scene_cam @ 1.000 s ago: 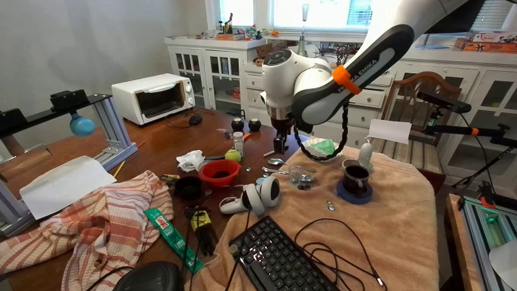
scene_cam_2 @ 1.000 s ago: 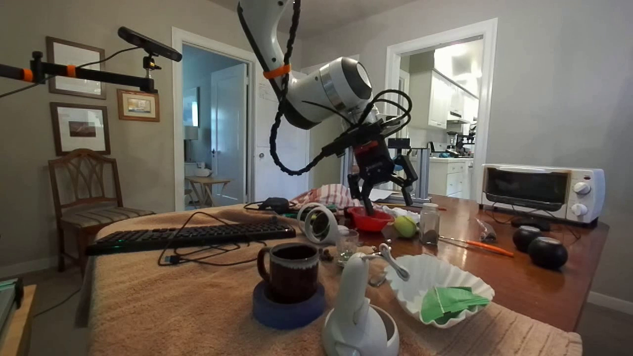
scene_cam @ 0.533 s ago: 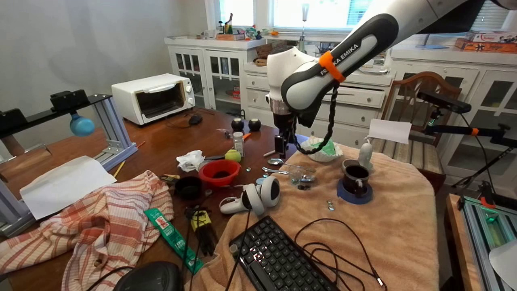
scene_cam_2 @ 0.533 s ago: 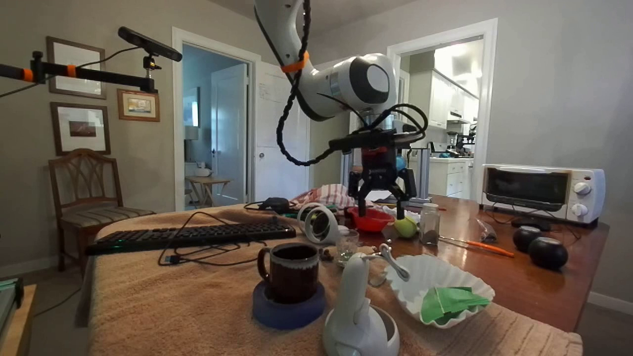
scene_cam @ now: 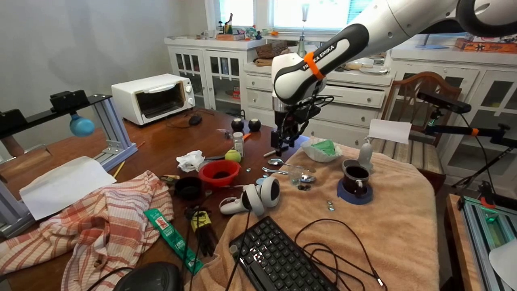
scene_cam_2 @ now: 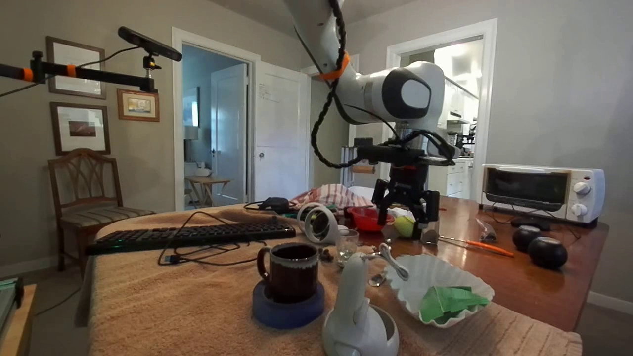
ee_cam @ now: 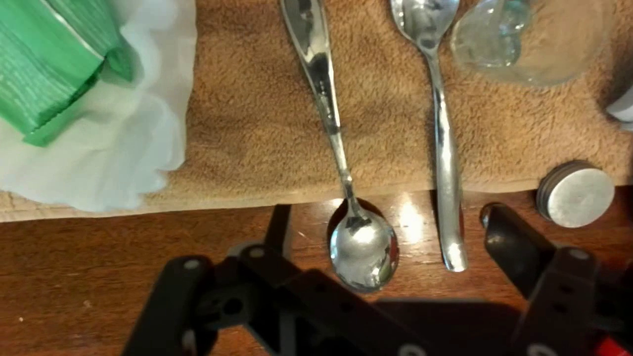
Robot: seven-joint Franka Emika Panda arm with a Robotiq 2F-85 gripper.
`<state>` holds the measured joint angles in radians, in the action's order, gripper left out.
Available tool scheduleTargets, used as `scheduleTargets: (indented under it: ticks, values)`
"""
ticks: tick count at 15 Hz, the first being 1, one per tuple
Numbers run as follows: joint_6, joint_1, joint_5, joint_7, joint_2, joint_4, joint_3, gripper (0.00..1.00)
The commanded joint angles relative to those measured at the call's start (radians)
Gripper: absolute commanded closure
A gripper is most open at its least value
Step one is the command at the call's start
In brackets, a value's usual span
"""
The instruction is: Move a spoon to the right
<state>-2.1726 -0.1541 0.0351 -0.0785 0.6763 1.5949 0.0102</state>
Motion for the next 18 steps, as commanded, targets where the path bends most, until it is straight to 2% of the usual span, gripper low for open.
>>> scheduleTargets:
  ticks: [1, 3, 4, 5, 9, 18]
  values:
    - [0.003, 0.007, 0.007, -0.005, 0.002, -0.002, 0.012, 0.00]
    - [0.003, 0.011, 0.007, -0.005, -0.002, -0.002, 0.011, 0.00]
    - [-0.057, 0.012, 0.007, -0.019, -0.008, 0.018, 0.007, 0.00]
    - [-0.069, 0.007, 0.018, -0.025, 0.002, 0.013, 0.001, 0.00]
    - [-0.171, -0.049, 0.135, -0.053, 0.054, -0.003, -0.049, 0.00]
    - [-0.207, -0.154, 0.280, -0.188, 0.131, -0.018, -0.116, 0.00]
